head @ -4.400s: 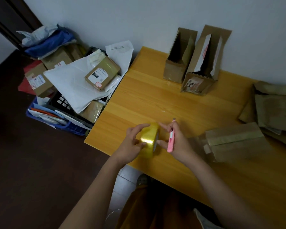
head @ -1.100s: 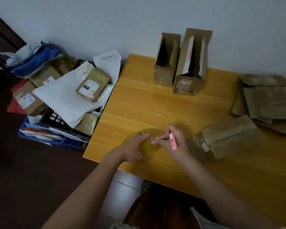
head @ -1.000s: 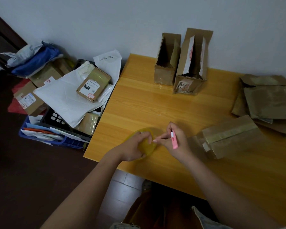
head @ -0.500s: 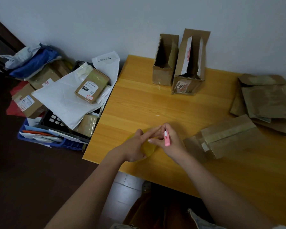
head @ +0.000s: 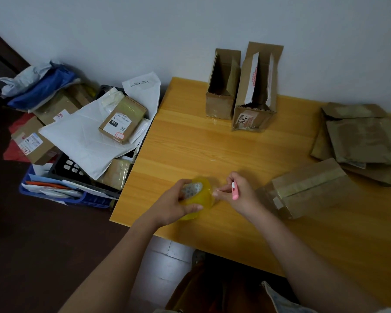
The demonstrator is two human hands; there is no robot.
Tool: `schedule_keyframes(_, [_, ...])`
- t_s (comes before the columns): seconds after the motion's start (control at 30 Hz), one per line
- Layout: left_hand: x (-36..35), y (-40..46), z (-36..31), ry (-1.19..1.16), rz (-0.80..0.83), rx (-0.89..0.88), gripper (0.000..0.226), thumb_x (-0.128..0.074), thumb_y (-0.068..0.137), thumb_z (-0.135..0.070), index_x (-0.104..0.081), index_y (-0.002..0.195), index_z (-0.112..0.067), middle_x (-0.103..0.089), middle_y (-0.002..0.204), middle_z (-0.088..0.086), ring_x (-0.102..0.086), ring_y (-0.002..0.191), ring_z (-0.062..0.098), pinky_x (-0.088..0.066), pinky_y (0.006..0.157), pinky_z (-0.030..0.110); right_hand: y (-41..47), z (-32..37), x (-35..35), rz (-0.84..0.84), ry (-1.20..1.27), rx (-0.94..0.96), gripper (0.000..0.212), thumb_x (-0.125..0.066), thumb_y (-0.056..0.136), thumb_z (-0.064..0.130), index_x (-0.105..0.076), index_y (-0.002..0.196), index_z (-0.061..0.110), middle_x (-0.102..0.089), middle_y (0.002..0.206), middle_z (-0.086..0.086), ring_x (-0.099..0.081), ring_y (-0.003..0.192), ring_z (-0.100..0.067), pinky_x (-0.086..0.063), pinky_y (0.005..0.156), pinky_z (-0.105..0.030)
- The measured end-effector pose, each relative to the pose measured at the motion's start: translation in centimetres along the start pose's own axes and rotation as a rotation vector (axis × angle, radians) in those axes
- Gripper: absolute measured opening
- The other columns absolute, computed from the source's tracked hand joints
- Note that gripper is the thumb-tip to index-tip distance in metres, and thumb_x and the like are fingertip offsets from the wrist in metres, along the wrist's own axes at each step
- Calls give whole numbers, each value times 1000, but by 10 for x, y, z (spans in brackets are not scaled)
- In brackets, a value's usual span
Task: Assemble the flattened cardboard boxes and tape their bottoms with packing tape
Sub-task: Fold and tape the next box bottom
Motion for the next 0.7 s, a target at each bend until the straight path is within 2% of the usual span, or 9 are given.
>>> schedule_keyframes(0.07, [6, 0, -7, 46, -89, 7, 74, -74, 81, -42, -33, 141, -28, -56, 123, 13, -57, 109, 22, -49, 82, 29, 0, 5, 2, -47, 58, 52, 46, -76, 76, -6, -36, 75, 17, -67, 74, -8, -65, 76, -17, -49, 70, -29])
schedule_keyframes(0.13, [13, 3, -12, 215, -164, -4, 72, -69, 82, -50, -32, 140, -26, -56, 124, 15, -56, 110, 26, -49, 86, 35, 1, 10, 2, -56, 97, 83, 46, -75, 76, -7, -36, 75, 16, -68, 73, -7, -68, 74, -15, -51, 69, -24])
schedule_keyframes(0.2, [17, 3, -14, 302, -180, 2, 75, -68, 80, -54, -32, 139, -24, -56, 122, 15, -56, 109, 26, -49, 89, 39, -1, 10, -3, -55, 89, 85, 44, -75, 77, -6, -36, 77, 15, -70, 74, -9, -68, 76, -16, -51, 72, -28])
schedule_keyframes(0.33, [23, -2, -3, 180, -96, 2, 74, -76, 76, -48, -33, 134, -31, -57, 115, 11, -54, 99, 20, -48, 84, 34, 0, 8, -2, -157, 167, 12, 41, -76, 78, -1, -38, 78, 14, -70, 83, -17, -64, 75, -16, -50, 77, -37])
schedule_keyframes(0.43, [22, -6, 5, 39, -40, -4, 65, -77, 81, -35, -34, 129, -28, -52, 96, 1, -49, 96, 16, -42, 78, 27, 4, 8, 9, -183, 216, -13, 42, -75, 78, -3, -37, 77, 15, -68, 75, -8, -64, 71, -8, -52, 82, -45])
schedule_keyframes(0.5, [19, -5, 2, 21, -35, -27, 60, -74, 84, -30, -31, 126, -26, -48, 85, 4, -47, 84, 18, -41, 70, 25, 6, 8, 15, -185, 209, -23, 42, -74, 79, -3, -37, 77, 16, -66, 73, -5, -64, 73, -10, -53, 85, -47])
schedule_keyframes(0.53, [18, -4, -3, 36, -39, -42, 59, -73, 85, -30, -29, 125, -25, -48, 87, 4, -47, 84, 18, -41, 67, 24, 7, 7, 17, -204, 205, -24, 42, -74, 79, -3, -37, 77, 16, -65, 73, -5, -64, 75, -13, -53, 85, -47])
schedule_keyframes(0.6, [20, -1, -12, 86, -61, -37, 60, -69, 88, -31, -26, 129, -25, -49, 105, 5, -50, 98, 19, -42, 66, 19, 8, 7, 19, -232, 215, -18, 42, -72, 80, -5, -37, 77, 17, -64, 74, -8, -65, 75, -15, -55, 83, -45])
schedule_keyframes(0.7, [22, 1, -17, 120, -69, 4, 64, -68, 89, -32, -23, 134, -25, -49, 123, 15, -49, 107, 20, -40, 64, 12, 8, 9, 17, -216, 247, -9, 40, -68, 82, -10, -36, 79, 14, -61, 78, -15, -66, 70, -12, -58, 69, -29])
Point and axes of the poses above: each hand's wrist, its own y-axis towards the middle knuckle, its own x-axis out of the back of the hand, z = x × y, the point moved 1 cm from there along y, towards the middle knuckle
